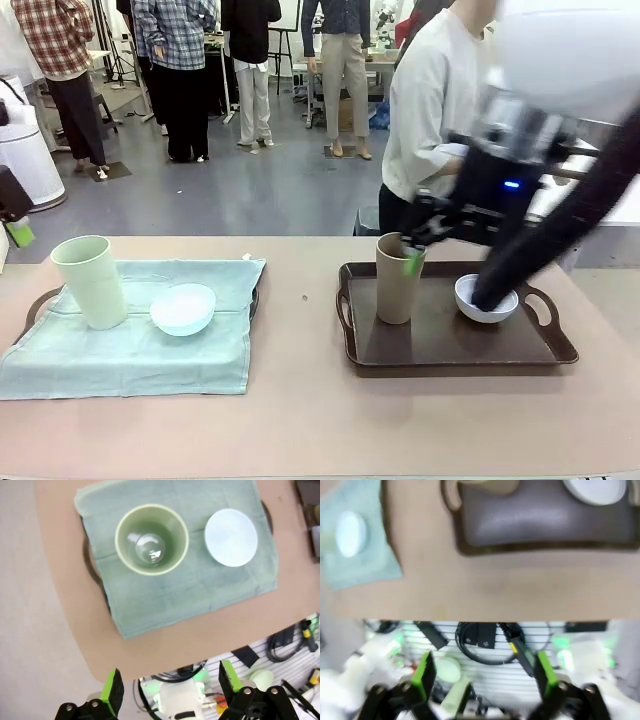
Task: Set up a tray with a mat and arrange the tableware.
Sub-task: Pick up the Picnic Bowl and Reusable plastic cup from the Handle tray in front of the human's position and hold them in the air.
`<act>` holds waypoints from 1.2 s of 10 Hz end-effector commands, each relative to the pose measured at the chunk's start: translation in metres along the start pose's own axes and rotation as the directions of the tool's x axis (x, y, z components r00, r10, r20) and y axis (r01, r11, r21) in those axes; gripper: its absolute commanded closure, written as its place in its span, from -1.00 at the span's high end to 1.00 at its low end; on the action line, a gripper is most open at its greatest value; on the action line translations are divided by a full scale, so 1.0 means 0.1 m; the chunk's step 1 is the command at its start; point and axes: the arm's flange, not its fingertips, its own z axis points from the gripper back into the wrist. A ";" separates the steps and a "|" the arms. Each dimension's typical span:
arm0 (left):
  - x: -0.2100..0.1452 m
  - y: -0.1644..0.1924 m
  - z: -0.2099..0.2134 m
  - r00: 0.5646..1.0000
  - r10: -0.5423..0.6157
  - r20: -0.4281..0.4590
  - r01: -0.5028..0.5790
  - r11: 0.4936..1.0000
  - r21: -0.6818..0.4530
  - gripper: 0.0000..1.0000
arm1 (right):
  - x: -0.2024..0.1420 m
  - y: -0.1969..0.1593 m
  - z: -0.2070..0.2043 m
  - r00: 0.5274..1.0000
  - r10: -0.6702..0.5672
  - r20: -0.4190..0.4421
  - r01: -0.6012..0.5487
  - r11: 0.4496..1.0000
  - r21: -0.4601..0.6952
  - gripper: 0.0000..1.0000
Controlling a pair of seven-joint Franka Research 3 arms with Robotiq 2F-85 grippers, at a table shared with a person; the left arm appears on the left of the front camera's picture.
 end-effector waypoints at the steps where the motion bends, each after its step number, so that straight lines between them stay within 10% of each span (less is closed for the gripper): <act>1: 0.09 0.13 0.03 0.999 0.030 -0.024 -0.032 0.997 -0.071 1.00 | -0.24 -0.80 0.29 0.995 -0.077 0.068 0.070 0.993 0.099 1.00; 8: 0.03 0.16 0.02 0.999 0.031 -0.016 -0.032 0.998 -0.050 1.00 | -0.29 -0.88 0.38 0.992 -0.101 0.072 0.095 0.992 0.083 1.00; 12: 0.06 0.42 -0.09 0.993 0.096 -0.067 -0.107 0.978 -0.181 1.00 | 0.20 -2.06 0.44 0.997 -0.077 0.017 0.079 0.979 -0.186 1.00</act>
